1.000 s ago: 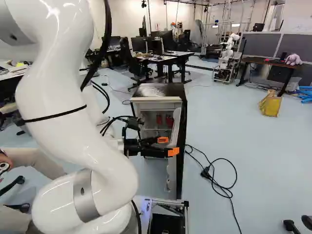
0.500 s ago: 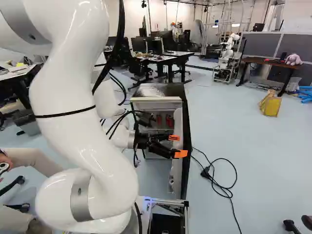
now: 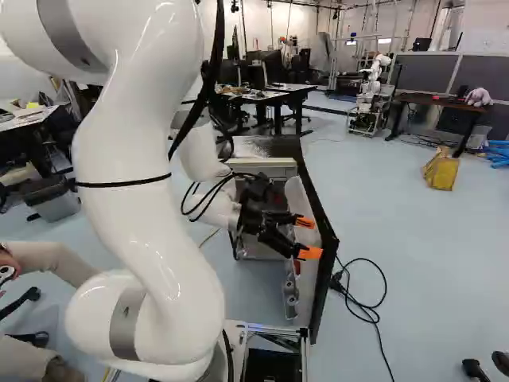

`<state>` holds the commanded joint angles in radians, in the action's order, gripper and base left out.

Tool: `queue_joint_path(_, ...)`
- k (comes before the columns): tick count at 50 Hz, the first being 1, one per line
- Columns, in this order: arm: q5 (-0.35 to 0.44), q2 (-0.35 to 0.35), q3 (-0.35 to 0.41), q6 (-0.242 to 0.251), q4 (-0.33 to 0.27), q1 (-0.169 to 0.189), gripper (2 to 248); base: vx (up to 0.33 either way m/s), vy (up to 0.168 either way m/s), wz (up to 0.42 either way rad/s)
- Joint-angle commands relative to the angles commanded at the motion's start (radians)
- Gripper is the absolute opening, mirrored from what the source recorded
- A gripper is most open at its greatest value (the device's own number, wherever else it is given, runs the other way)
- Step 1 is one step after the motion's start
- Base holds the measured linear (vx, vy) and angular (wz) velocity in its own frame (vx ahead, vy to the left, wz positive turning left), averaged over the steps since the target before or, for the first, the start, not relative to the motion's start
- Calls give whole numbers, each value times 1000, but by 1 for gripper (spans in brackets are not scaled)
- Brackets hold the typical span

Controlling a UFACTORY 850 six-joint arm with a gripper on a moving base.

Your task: Grab a drink from the fridge

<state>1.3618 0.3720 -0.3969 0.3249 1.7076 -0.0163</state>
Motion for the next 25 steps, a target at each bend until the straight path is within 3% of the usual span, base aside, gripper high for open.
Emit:
queue_joint_path(17, 0, 34, -81, 0, 0, 127, 247, 0, 0, 0)
queue_joint_path(25, 0, 41, -96, 0, 0, 152, 247, 0, 0, 0)
